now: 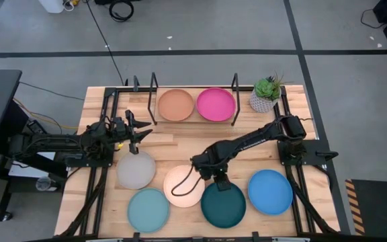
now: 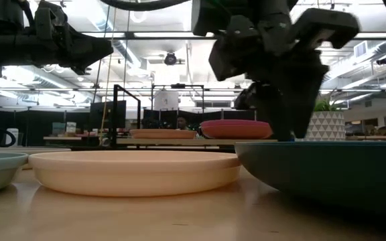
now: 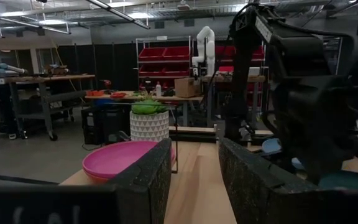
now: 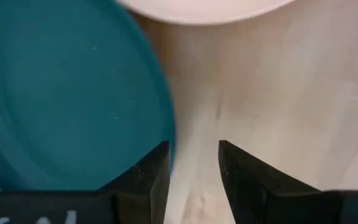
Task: Place and stack plates onto a shelf
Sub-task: Stack the dark green plate on top of the pink plate on the shelf
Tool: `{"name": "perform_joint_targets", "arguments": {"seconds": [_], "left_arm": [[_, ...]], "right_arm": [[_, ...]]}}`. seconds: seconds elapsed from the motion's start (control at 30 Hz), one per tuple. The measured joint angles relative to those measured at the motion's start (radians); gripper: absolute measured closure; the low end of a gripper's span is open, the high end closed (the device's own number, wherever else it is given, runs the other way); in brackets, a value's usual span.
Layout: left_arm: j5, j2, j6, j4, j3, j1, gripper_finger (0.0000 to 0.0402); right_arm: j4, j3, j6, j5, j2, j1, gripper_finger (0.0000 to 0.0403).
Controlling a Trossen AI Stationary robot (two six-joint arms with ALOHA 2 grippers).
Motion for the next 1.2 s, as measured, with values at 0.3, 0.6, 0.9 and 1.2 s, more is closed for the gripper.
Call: {"name": "perform_joint_targets", "arguments": {"seconds": [0.3, 0.6, 0.9, 1.2], "left_arm": [[0.0, 0.0, 0.002, -0.001, 0.0, 0.0, 0.026], [0.0, 0.0, 0.008, -0.001, 0.0, 0.0, 0.026], [0.0, 0.0, 0.01, -0.001, 0.0, 0.0, 0.026], [0.0, 0.0, 0.01, -0.001, 0.0, 0.0, 0.026]], "right_arm": [[0.025, -0.054, 0.015, -0.036, 0.0, 0.01, 0.0264], [0.025, -0.059, 0.001, -0.063, 0.0, 0.004, 0.0339], [0.023, -0.059, -0.016, -0.059, 0.0, -0.009, 0.0388], [-0.011, -0.041, -0.062, -0.066, 0.0, -0.052, 0.0395]]}}
